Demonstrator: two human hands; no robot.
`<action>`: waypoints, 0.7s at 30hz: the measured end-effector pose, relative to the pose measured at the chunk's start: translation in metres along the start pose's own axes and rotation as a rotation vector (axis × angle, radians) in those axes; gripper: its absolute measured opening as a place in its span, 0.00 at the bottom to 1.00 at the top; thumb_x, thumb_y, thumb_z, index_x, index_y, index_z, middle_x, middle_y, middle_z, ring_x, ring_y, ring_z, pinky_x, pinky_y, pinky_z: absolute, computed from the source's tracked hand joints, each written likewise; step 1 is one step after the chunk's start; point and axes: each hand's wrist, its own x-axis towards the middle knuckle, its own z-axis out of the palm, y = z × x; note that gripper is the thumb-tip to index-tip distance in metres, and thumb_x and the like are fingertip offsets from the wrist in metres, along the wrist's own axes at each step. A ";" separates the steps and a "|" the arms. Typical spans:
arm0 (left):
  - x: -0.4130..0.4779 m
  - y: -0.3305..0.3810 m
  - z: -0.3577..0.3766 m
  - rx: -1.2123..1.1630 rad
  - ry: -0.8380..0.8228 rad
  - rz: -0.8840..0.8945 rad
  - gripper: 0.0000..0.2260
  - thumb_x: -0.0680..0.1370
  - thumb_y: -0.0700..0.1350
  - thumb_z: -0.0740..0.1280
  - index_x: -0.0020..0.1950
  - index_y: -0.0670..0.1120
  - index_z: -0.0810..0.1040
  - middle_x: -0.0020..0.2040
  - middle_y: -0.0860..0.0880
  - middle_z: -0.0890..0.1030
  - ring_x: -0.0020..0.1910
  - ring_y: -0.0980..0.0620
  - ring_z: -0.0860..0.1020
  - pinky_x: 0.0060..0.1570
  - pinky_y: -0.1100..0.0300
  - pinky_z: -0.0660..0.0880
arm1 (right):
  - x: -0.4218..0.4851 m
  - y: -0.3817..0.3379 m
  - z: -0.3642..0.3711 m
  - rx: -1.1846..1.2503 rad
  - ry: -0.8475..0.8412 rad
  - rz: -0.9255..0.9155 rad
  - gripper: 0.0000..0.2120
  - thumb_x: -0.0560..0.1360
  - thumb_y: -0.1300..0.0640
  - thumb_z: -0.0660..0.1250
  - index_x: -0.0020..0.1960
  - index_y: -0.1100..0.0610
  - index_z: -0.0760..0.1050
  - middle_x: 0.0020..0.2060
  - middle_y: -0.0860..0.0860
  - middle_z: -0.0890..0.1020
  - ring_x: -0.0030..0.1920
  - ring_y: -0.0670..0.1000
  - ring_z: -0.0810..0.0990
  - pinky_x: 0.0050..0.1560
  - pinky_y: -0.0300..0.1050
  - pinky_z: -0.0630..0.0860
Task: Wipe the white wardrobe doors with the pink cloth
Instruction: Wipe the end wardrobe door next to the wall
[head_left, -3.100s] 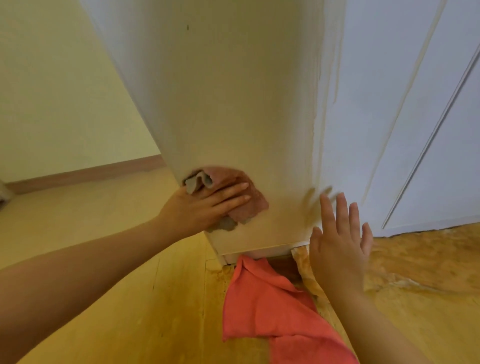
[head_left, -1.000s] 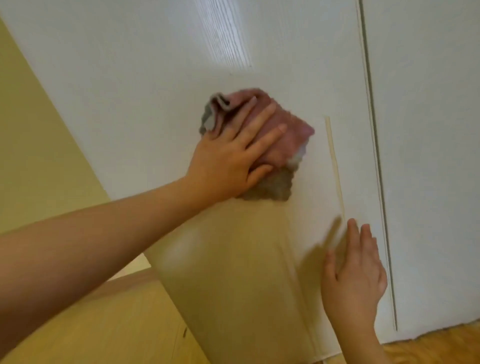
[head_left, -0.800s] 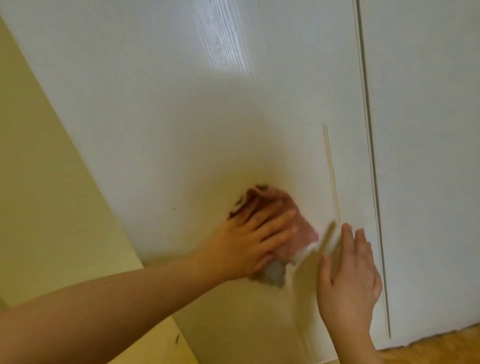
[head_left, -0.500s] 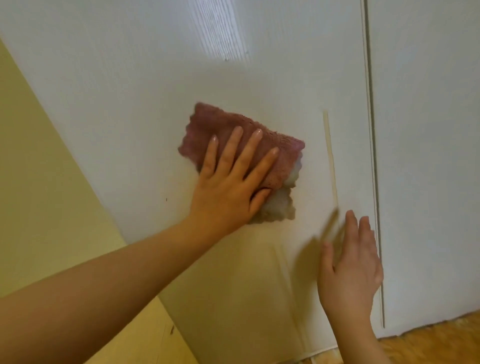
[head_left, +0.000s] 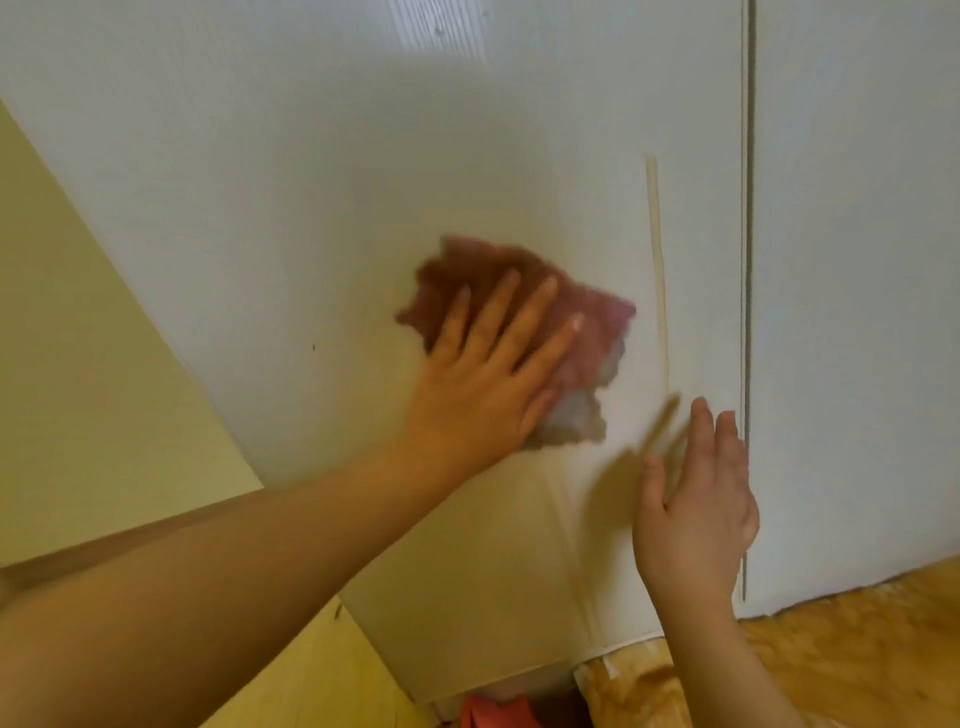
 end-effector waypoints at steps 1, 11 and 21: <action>-0.027 0.019 0.004 -0.053 -0.082 0.159 0.22 0.76 0.49 0.65 0.70 0.47 0.71 0.71 0.43 0.69 0.71 0.40 0.63 0.72 0.44 0.49 | -0.002 0.000 0.001 -0.008 -0.013 0.003 0.30 0.74 0.46 0.47 0.76 0.49 0.51 0.76 0.52 0.54 0.75 0.53 0.52 0.71 0.55 0.51; 0.024 -0.032 -0.008 0.038 0.035 -0.052 0.20 0.82 0.51 0.56 0.73 0.47 0.68 0.72 0.41 0.65 0.71 0.40 0.62 0.69 0.44 0.59 | 0.008 0.013 -0.007 0.034 0.037 0.035 0.28 0.77 0.47 0.49 0.76 0.49 0.50 0.76 0.51 0.53 0.75 0.52 0.51 0.71 0.55 0.50; 0.016 -0.051 -0.019 -0.002 -0.075 0.219 0.22 0.81 0.57 0.55 0.73 0.50 0.65 0.74 0.43 0.64 0.68 0.41 0.68 0.61 0.45 0.67 | 0.018 0.009 -0.008 0.084 0.079 0.037 0.30 0.75 0.45 0.49 0.76 0.51 0.52 0.75 0.53 0.56 0.74 0.53 0.54 0.70 0.57 0.53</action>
